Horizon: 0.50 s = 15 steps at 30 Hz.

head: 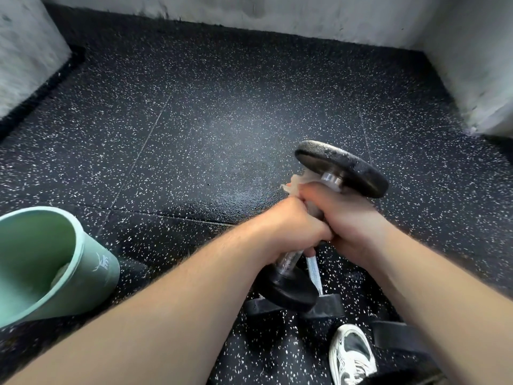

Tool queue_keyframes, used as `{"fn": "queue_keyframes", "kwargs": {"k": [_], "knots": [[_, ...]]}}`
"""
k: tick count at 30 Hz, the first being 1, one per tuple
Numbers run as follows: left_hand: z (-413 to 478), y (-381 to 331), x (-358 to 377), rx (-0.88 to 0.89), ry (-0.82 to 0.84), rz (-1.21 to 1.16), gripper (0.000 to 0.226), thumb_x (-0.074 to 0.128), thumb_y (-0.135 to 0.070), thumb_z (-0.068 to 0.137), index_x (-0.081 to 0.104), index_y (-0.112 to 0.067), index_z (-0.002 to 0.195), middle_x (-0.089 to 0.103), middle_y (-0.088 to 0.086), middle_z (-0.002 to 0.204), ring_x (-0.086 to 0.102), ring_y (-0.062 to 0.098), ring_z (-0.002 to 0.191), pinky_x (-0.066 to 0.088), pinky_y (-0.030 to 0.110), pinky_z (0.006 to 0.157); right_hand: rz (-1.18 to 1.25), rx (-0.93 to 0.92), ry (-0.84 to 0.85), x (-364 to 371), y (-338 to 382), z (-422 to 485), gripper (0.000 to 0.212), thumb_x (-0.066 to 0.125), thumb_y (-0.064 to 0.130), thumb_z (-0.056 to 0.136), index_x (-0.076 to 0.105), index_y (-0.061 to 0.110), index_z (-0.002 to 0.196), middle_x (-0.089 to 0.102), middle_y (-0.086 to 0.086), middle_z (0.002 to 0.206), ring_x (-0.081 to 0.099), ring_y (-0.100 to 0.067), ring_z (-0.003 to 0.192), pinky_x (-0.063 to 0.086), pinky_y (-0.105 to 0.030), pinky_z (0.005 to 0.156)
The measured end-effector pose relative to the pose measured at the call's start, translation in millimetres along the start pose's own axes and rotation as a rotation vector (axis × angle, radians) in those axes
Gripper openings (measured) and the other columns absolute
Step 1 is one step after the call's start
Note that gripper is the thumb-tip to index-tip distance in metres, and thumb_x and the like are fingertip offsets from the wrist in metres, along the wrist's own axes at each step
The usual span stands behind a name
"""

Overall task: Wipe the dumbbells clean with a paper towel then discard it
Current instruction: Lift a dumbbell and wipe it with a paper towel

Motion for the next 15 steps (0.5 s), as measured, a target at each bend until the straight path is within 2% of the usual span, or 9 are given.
{"fn": "queue_keyframes", "kwargs": {"k": [3,5,6,7,8,9,11,13,15], "knots": [[-0.5,0.2,-0.9,-0.015,-0.011,-0.032,0.023,0.062,-0.001,0.077,0.053,-0.01,0.057,0.052,0.003,0.048,0.05,0.016,0.041,0.042,0.02,0.049,0.069,0.031,0.098,12.3,2.1,-3.7,0.014,0.071,0.021,0.087,0.074,0.009,0.092,0.062,-0.014,0.074,0.055,-0.028,0.053,0.048,-0.035,0.046],[-1.7,-1.1,0.4,-0.014,0.013,-0.062,0.024,0.059,-0.001,0.074,0.05,-0.011,0.054,0.05,0.006,0.048,0.048,0.019,0.041,0.041,0.022,0.049,0.09,0.037,0.21,21.2,4.1,-7.8,0.034,0.074,0.027,0.083,0.072,0.006,0.109,0.065,-0.018,0.086,0.055,-0.031,0.059,0.048,-0.035,0.042],[-2.0,-1.8,1.2,-0.011,0.036,-0.075,0.025,0.059,-0.001,0.073,0.049,-0.011,0.052,0.05,0.006,0.047,0.047,0.021,0.042,0.04,0.023,0.049,0.084,0.033,0.254,24.8,5.5,-9.8,0.039,0.076,0.031,0.079,0.073,0.008,0.11,0.065,-0.024,0.097,0.059,-0.032,0.067,0.052,-0.043,0.047],[-2.8,-1.7,2.8,-0.012,0.066,-0.086,0.027,0.058,-0.001,0.074,0.048,-0.012,0.05,0.049,0.007,0.047,0.045,0.022,0.043,0.038,0.022,0.047,0.071,0.017,0.284,27.8,7.5,-11.9,0.038,0.078,0.034,0.076,0.075,0.013,0.107,0.065,-0.027,0.114,0.064,-0.029,0.076,0.054,-0.059,0.059],[-4.1,-1.7,3.9,-0.014,0.094,-0.093,0.03,0.057,-0.001,0.075,0.047,-0.013,0.049,0.048,0.007,0.046,0.044,0.023,0.044,0.036,0.021,0.045,0.061,-0.003,0.309,30.2,9.3,-13.6,0.034,0.078,0.034,0.075,0.076,0.018,0.104,0.061,-0.026,0.127,0.068,-0.021,0.082,0.047,-0.074,0.076],[-4.7,-1.2,4.1,-0.014,0.114,-0.105,0.032,0.057,-0.001,0.077,0.047,-0.013,0.049,0.047,0.008,0.044,0.042,0.023,0.044,0.034,0.022,0.045,0.068,-0.021,0.335,32.4,10.5,-15.4,0.032,0.077,0.033,0.075,0.075,0.02,0.104,0.058,-0.025,0.132,0.07,-0.015,0.084,0.037,-0.081,0.089],[-6.4,0.0,5.7,-0.031,0.149,-0.148,0.033,0.056,0.002,0.081,0.048,-0.012,0.053,0.046,0.008,0.044,0.041,0.022,0.042,0.037,0.023,0.046,0.075,-0.016,0.354,34.0,9.1,-16.6,0.034,0.074,0.034,0.078,0.074,0.018,0.108,0.058,-0.023,0.134,0.072,-0.011,0.087,0.03,-0.083,0.097],[-8.1,-1.4,7.8,-0.031,0.166,-0.177,0.027,0.055,0.003,0.085,0.049,-0.011,0.063,0.046,0.008,0.048,0.043,0.018,0.04,0.039,0.023,0.045,0.053,0.003,0.335,32.1,6.4,-14.5,0.046,0.075,0.039,0.077,0.071,0.01,0.113,0.06,-0.02,0.132,0.072,-0.016,0.085,0.041,-0.081,0.086],[-6.7,-2.1,6.4,-0.01,0.133,-0.154,0.025,0.054,0.003,0.087,0.049,-0.013,0.069,0.047,0.007,0.052,0.044,0.013,0.04,0.041,0.021,0.042,0.012,0.007,0.269,27.4,5.1,-11.7,0.05,0.073,0.045,0.077,0.07,0.008,0.111,0.061,-0.024,0.129,0.066,-0.032,0.082,0.056,-0.059,0.059]]}}
Point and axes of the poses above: each hand's wrist, its own z-axis towards the middle knuckle, its own x-axis out of the palm, y = z × x, the point moved 10 cm from there along z, towards the middle knuckle
